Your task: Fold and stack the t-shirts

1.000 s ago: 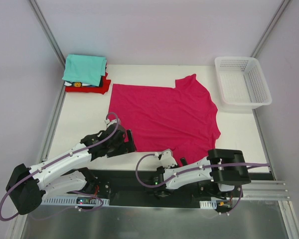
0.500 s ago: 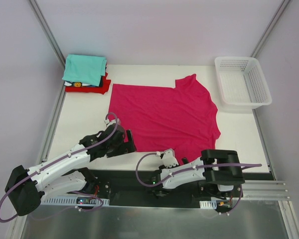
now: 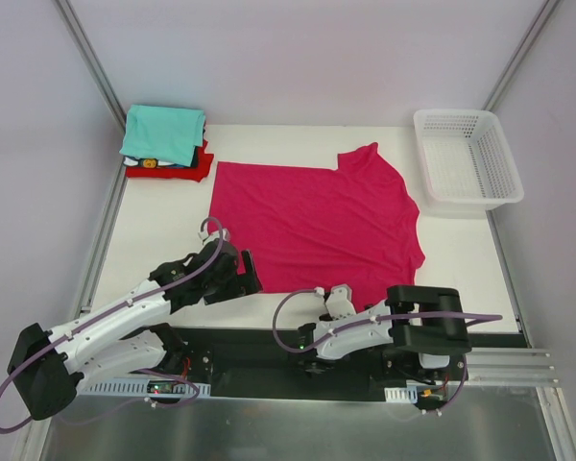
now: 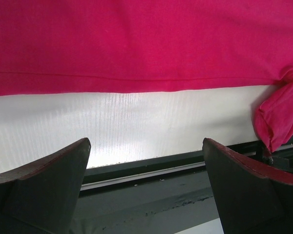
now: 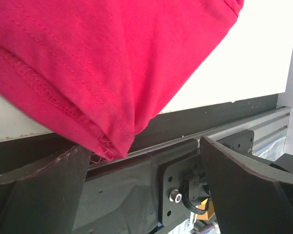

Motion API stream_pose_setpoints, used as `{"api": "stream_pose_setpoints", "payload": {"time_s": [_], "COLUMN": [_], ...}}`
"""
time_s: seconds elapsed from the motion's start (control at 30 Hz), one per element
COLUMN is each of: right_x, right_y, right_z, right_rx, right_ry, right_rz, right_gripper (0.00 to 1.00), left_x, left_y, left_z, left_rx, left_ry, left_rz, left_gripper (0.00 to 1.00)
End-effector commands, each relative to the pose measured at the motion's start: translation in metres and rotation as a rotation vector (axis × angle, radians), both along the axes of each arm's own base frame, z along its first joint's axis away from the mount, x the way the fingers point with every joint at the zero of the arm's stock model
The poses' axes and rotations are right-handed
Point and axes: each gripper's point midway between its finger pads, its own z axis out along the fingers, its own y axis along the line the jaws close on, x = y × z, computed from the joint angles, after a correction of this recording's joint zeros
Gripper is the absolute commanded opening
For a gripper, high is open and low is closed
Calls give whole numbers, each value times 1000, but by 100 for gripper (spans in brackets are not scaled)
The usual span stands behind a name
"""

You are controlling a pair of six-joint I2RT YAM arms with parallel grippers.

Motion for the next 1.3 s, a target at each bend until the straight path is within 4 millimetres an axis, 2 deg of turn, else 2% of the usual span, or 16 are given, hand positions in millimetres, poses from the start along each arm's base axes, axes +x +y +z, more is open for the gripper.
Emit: {"api": "stream_pose_setpoints", "payload": {"time_s": [0.0, 0.03, 0.07, 0.13, 0.17, 0.27, 0.3, 0.5, 0.53, 0.63, 0.77, 0.93, 0.97, 1.03, 1.07, 1.27], "right_x": [-14, -14, -14, -14, -14, -14, -15, -15, -14, -14, -14, -8, -4, 0, 4, 15], "right_y": [-13, -13, -13, -13, -13, -13, -13, -11, -11, -11, -9, 5, 15, 20, 32, 52], "right_z": [3, 3, 4, 4, 4, 3, 3, 2, 3, 3, 3, 11, 16, 25, 30, 56], "right_rx": [-8, -12, -13, -4, -2, -2, -2, -3, -3, 1, 3, 6, 19, -10, 1, -6], "right_ry": [42, 41, 39, 41, 42, 44, 44, 48, 47, 46, 48, 36, 23, 13, -5, -50], "right_rz": [-73, -74, -73, -76, -75, -79, -77, -69, -68, -67, -59, -10, 10, 38, 61, 124], "right_gripper": [99, 95, 78, 62, 47, 26, 23, 23, 21, 1, 1, 1, 1, 1, 1, 1], "left_x": [1, 0, 1, 0, 0, 0, 0, 1, 1, 1, 1, 2, 2, 1, 1, -1], "left_y": [-3, -3, -3, -3, -3, -3, -2, -3, -3, -3, -3, -3, -3, -3, -3, 0], "left_z": [13, 12, 12, 13, 13, 14, 13, 14, 14, 13, 12, 12, 11, 11, 12, 5], "left_rx": [-23, -21, -23, -25, -23, -25, -22, -22, -20, -21, -16, -10, -9, -9, -9, 3], "left_ry": [-20, -18, -18, -20, -19, -21, -20, -21, -19, -19, -16, -14, -13, -11, -12, 4], "left_rz": [3, 3, 4, 2, 1, 3, 3, 2, 1, 3, 3, 4, 4, 2, 2, 11], "left_gripper": [99, 99, 99, 99, 99, 99, 99, 99, 99, 99, 99, 99, 99, 99, 99, 99]}}
